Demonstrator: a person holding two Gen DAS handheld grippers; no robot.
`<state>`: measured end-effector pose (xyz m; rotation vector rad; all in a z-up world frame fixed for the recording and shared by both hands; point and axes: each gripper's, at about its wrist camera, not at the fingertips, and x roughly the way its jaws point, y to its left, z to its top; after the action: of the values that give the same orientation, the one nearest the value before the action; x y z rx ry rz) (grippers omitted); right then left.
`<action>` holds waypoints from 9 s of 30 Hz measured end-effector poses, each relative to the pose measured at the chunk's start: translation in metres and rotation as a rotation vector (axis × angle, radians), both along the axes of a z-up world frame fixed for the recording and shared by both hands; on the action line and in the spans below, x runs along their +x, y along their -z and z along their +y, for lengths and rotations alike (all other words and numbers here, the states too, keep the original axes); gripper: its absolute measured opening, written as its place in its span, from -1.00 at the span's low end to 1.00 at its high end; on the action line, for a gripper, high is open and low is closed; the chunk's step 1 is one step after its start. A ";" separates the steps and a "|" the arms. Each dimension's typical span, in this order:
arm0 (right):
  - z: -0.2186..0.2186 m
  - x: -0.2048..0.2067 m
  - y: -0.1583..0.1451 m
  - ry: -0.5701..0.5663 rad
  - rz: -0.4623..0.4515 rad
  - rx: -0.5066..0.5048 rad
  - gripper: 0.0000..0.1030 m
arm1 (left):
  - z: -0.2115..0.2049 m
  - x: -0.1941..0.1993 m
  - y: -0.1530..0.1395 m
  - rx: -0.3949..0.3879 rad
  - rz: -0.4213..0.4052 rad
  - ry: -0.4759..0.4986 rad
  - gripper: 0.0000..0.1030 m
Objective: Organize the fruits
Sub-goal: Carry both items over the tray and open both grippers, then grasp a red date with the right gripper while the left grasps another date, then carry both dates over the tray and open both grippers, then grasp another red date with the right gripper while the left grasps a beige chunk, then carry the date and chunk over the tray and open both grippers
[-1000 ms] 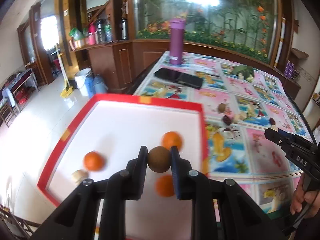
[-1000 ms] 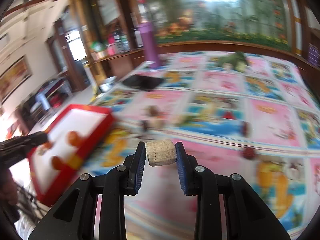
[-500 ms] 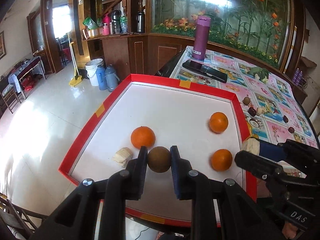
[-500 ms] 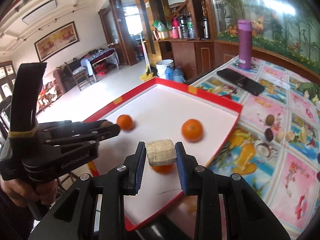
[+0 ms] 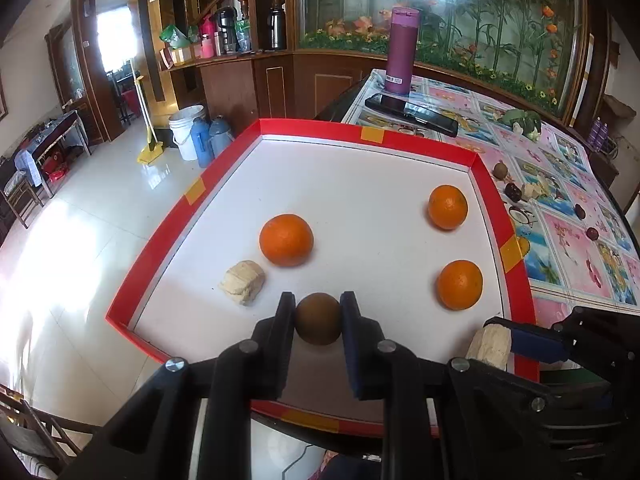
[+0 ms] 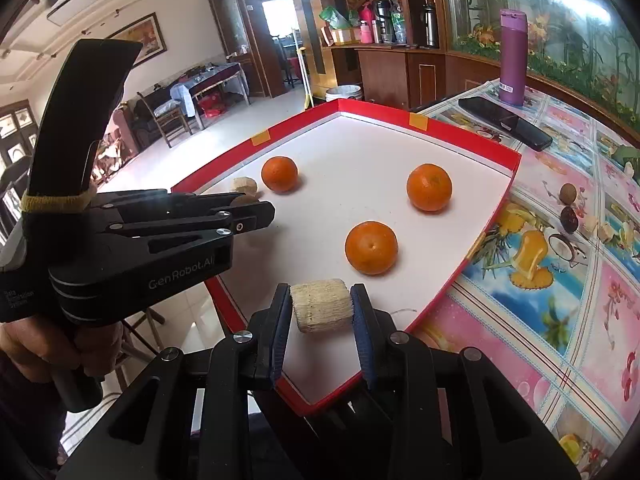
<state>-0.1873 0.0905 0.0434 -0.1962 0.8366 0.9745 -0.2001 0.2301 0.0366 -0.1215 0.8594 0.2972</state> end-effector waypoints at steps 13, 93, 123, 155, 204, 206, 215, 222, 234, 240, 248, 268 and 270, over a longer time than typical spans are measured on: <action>0.005 0.001 0.001 -0.013 0.014 -0.025 -0.33 | 0.011 -0.002 0.010 -0.016 0.033 -0.030 -0.51; -0.274 0.171 0.029 0.654 0.051 -0.032 -0.46 | -0.190 0.191 0.002 -0.063 0.056 0.261 -0.55; 0.051 0.064 -0.039 0.051 0.056 0.056 -0.48 | 0.076 0.023 -0.031 -0.066 -0.037 -0.054 -0.56; 0.076 0.042 -0.013 -0.042 0.085 -0.066 -0.19 | 0.088 0.014 0.001 -0.075 0.076 -0.108 -0.21; -0.254 0.214 0.030 0.750 0.019 -0.115 -0.48 | -0.179 0.192 0.007 0.025 0.056 0.338 0.32; -0.255 0.213 0.030 0.753 0.008 -0.124 -0.54 | -0.183 0.197 0.009 0.032 0.064 0.348 0.32; -0.262 0.211 0.029 0.760 0.041 -0.081 -0.61 | -0.199 0.225 0.020 0.041 0.115 0.392 0.06; -0.262 0.211 0.030 0.756 0.044 -0.078 -0.62 | -0.210 0.232 0.021 0.013 0.110 0.422 -0.44; -0.264 0.209 0.028 0.746 0.046 -0.049 -0.67 | -0.212 0.211 0.011 -0.040 0.071 0.380 -0.60; -0.265 0.207 0.024 0.746 0.018 -0.030 -0.68 | -0.200 0.167 -0.021 -0.061 -0.024 0.347 -0.60; -0.251 0.191 0.014 0.710 -0.018 0.004 -0.68 | -0.137 0.102 -0.058 -0.086 -0.115 0.249 -0.60; 0.000 0.153 -0.037 0.217 0.099 0.075 -0.69 | 0.051 0.105 -0.041 -0.049 0.029 -0.026 -0.60; 0.021 0.154 -0.032 0.196 0.121 0.052 -0.69 | 0.054 0.109 -0.034 -0.048 0.051 -0.024 -0.60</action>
<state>-0.0335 0.1113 0.0752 -0.0097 0.9222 0.8287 -0.0914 0.2842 0.0706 -0.1699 0.9161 0.3028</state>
